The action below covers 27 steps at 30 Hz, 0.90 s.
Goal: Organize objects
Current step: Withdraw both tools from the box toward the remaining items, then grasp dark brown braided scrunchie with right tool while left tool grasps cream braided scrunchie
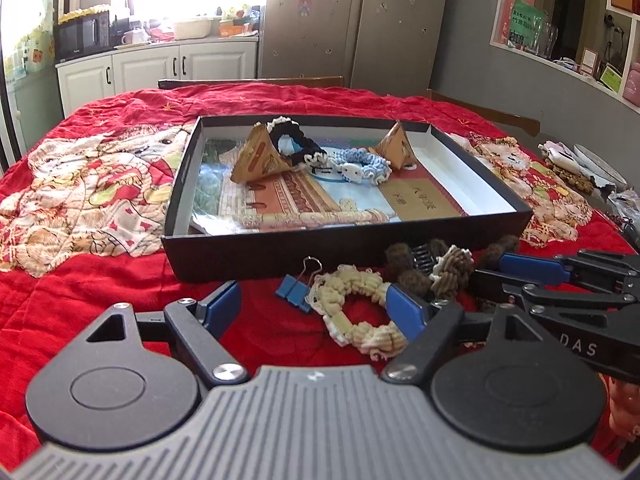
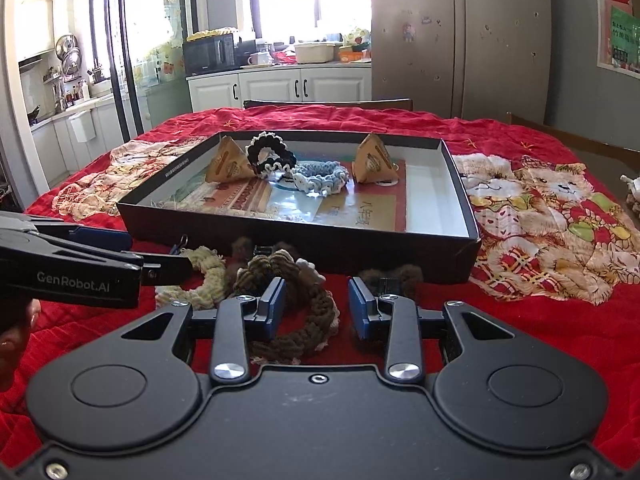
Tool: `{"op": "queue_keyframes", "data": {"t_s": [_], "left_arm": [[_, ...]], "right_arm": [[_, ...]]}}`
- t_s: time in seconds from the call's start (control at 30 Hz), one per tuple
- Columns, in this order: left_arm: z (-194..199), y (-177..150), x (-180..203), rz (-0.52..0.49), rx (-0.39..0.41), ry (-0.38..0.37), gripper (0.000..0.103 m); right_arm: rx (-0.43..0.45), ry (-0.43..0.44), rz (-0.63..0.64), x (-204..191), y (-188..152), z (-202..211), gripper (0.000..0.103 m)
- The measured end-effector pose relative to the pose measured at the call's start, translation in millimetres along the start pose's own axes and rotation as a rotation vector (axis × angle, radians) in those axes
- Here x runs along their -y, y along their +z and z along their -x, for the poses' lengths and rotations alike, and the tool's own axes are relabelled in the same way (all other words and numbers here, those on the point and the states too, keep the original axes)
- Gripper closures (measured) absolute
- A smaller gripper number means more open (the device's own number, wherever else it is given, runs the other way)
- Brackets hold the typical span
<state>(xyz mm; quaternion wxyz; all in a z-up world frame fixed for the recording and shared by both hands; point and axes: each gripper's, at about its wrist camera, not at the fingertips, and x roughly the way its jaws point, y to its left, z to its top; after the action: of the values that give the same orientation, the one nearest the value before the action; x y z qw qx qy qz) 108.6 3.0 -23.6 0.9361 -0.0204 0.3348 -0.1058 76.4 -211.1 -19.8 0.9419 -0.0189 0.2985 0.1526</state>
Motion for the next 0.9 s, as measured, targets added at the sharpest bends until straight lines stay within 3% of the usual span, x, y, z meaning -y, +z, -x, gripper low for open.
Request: {"op": "queue_keyframes", "data": {"t_s": [0.27,0.6,0.73,0.9], "left_arm": [[-11,-8,-3,0.023,-0.033,-0.032,0.028],[-14,-12,1,0.003,-0.023,-0.028,0.031],[-13,-13,2,0.003,-0.017,-0.020,0.051],[-11,-14,6,-0.005,-0.014,-0.014,0.063]], "right_arm": [[-0.031,0.009,0.006,0,-6,-10,0.072],[-0.065,0.005,0.040,-5,-12,-15,0.077],[-0.069,0.005,0.030,-3,-13,-15,0.083],[-0.068,0.007,0.008,1,-13,-14,0.088]]}}
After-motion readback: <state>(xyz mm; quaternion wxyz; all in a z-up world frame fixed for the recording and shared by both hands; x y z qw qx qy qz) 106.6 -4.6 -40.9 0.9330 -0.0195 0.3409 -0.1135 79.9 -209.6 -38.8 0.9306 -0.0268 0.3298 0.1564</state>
